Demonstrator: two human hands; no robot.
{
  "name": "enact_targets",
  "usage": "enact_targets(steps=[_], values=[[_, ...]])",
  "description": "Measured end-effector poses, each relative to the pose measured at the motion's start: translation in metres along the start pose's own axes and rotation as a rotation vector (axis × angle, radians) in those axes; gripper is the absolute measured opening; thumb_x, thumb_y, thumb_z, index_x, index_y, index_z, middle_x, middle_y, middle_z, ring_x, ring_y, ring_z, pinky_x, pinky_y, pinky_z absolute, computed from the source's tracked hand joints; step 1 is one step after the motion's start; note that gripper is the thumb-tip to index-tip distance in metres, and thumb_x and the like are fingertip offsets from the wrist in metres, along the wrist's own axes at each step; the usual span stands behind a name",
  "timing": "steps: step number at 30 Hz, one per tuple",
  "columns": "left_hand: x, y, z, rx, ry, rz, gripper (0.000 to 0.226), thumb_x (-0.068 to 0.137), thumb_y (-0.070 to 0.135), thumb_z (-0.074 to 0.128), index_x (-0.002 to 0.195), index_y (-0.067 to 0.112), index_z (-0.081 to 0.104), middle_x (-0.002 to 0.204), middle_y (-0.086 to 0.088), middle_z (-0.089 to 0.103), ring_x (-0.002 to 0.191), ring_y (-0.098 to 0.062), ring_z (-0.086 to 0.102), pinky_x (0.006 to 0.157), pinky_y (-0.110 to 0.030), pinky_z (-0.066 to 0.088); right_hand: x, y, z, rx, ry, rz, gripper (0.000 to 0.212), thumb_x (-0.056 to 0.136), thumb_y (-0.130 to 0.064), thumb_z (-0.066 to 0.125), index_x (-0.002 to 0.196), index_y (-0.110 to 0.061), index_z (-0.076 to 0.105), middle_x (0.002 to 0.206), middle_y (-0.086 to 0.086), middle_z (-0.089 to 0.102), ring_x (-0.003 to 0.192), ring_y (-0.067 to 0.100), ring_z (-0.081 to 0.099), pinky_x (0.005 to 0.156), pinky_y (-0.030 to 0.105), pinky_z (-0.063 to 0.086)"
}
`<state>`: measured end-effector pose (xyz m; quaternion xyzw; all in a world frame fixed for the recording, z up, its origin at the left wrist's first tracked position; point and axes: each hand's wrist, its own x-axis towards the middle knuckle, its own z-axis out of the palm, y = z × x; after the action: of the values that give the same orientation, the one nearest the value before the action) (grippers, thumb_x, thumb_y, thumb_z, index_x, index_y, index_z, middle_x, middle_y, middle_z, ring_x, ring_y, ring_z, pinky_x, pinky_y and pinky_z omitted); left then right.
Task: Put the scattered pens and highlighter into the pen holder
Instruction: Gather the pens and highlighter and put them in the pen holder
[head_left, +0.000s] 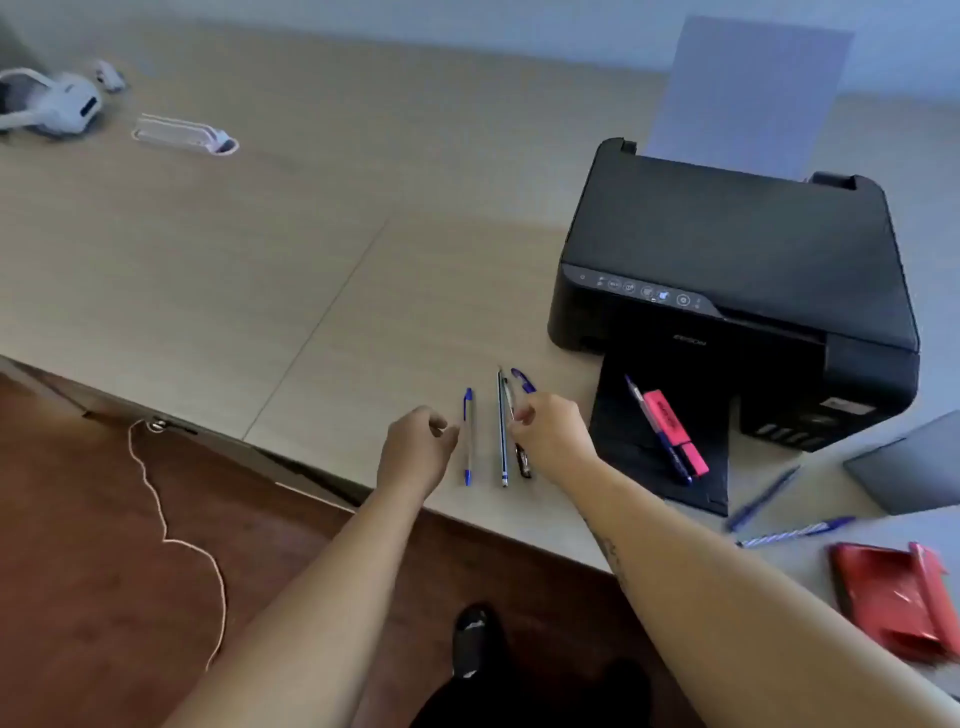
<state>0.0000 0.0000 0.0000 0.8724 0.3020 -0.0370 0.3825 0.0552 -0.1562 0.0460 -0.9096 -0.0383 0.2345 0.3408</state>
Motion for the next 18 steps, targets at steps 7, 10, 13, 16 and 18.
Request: enact_targets(steps=[7,10,13,16,18], values=[[0.039,-0.003,0.02,-0.024,-0.104,-0.068,0.019,0.086,0.03,0.068,0.093,0.012,0.068,0.098,-0.008,0.069,0.09,-0.026,0.065,0.07,-0.029,0.046,0.029,0.0,0.042,-0.086,0.05,0.115,0.013,0.092,-0.013,0.057,0.093,-0.005,0.066,0.088,0.014,0.07,0.074,0.026,0.065,0.066,0.033,0.054],[0.048,0.0,0.026,0.001,-0.117,-0.075,0.02,0.083,0.031,0.07,0.088,0.012,0.066,0.092,-0.007,0.069,0.086,-0.028,0.065,0.072,-0.033,0.05,0.041,0.0,0.052,-0.12,0.075,0.166,0.012,0.092,-0.014,0.057,0.097,-0.007,0.064,0.089,0.011,0.069,0.078,0.025,0.066,0.064,0.032,0.053],[0.052,0.001,0.028,-0.012,-0.141,-0.078,0.019,0.082,0.026,0.071,0.089,0.009,0.067,0.093,-0.009,0.07,0.087,-0.029,0.066,0.075,-0.036,0.054,0.048,0.004,0.059,-0.172,0.093,0.191,0.01,0.092,-0.015,0.057,0.089,-0.007,0.062,0.083,0.009,0.068,0.071,0.023,0.064,0.063,0.032,0.055],[0.054,0.0,0.024,-0.02,-0.157,-0.089,0.015,0.081,0.021,0.068,0.089,0.007,0.068,0.093,-0.01,0.07,0.087,-0.029,0.066,0.075,-0.036,0.054,0.052,0.005,0.064,-0.215,0.094,0.23,0.011,0.092,-0.015,0.058,0.087,-0.007,0.062,0.079,0.011,0.067,0.066,0.024,0.062,0.057,0.031,0.051],[0.054,0.0,0.02,-0.011,-0.157,-0.085,0.011,0.081,0.018,0.066,0.086,0.008,0.068,0.088,-0.009,0.068,0.085,-0.029,0.065,0.073,-0.034,0.052,0.052,0.003,0.067,-0.242,0.095,0.253,0.009,0.092,-0.013,0.058,0.094,-0.007,0.064,0.081,0.01,0.067,0.07,0.024,0.065,0.057,0.032,0.052]])
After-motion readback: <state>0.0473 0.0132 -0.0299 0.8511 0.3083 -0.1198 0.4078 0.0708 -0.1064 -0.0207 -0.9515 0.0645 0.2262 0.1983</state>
